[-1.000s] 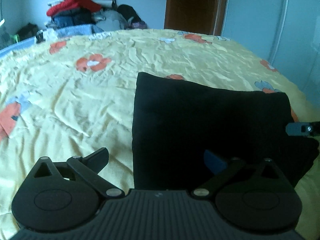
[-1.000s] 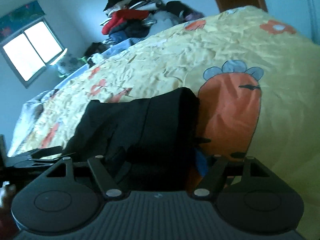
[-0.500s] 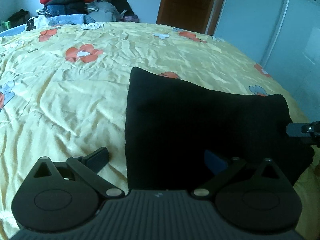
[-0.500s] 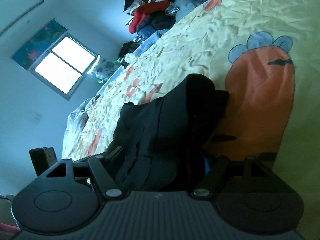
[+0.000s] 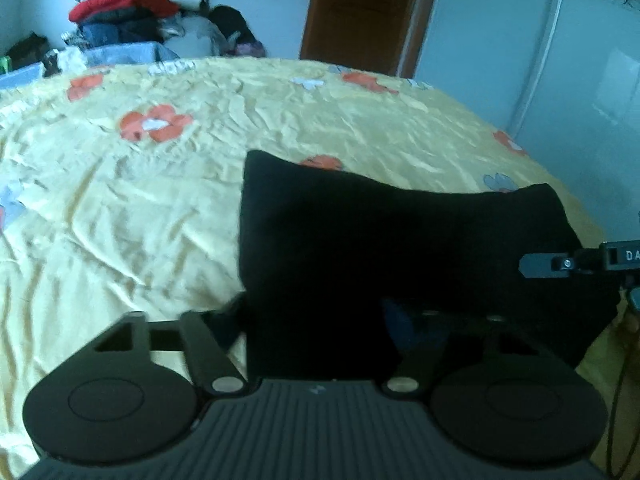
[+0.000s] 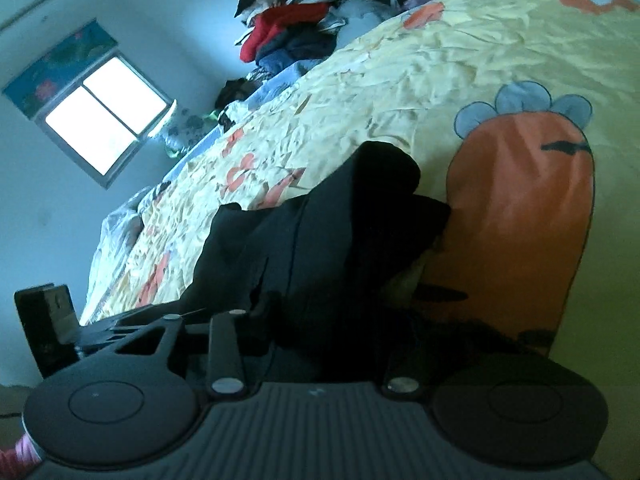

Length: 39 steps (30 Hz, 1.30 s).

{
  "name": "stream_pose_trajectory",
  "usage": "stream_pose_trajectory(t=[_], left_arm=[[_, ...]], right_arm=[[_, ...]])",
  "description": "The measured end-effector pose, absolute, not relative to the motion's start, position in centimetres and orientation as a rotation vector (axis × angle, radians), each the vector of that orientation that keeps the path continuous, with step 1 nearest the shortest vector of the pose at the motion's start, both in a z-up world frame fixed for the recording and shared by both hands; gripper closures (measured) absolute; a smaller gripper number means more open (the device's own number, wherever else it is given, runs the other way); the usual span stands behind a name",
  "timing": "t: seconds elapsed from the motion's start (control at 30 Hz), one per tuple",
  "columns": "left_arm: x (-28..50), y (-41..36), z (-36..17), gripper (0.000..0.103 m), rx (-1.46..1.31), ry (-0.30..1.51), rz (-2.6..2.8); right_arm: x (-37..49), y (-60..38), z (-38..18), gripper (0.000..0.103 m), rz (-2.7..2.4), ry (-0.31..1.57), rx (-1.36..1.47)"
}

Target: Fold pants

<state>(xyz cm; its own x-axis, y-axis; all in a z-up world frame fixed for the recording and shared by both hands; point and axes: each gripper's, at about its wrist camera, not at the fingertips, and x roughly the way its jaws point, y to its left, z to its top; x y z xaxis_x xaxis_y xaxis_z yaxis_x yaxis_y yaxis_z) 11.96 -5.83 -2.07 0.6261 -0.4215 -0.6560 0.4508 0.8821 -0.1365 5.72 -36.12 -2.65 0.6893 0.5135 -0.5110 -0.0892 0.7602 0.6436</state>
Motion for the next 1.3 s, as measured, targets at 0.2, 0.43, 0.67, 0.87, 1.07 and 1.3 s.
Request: stream_pose_trajectory(t=[0.2,0.43,0.67,0.87,1.07,1.3], left_arm=[[12.3,-4.0,-1.5,0.076,-0.047,0.734,-0.478],[11.7,-3.1,-0.1,0.082,-0.084,0.693,-0.493],[12.1,-1.1,2.7,0.083,-0.095,0.621,-0.436],[14.8,2.2,5.0,0.083,-0.079,0.589,-0.342],[19.4,2.5,3.0,0.082,0.01,0.648,-0.263],[19.2,2.2,0.6,0.034,0.155,0.647,-0.145]], right_arm=[[5.5,-35.1,-1.9,0.07,0.332,0.731,0.597],[5.4,-34.0,0.2,0.073,0.344,0.689,0.591],[6.9,-31.1,4.3,0.073,0.443,0.624,0.554],[11.8,-28.1,5.8,0.074,0.509,0.603,0.529],[17.3,-26.0,2.6,0.073,0.433,0.691,0.516],[17.6,-24.9,1.3,0.043,0.179,0.763,0.259]])
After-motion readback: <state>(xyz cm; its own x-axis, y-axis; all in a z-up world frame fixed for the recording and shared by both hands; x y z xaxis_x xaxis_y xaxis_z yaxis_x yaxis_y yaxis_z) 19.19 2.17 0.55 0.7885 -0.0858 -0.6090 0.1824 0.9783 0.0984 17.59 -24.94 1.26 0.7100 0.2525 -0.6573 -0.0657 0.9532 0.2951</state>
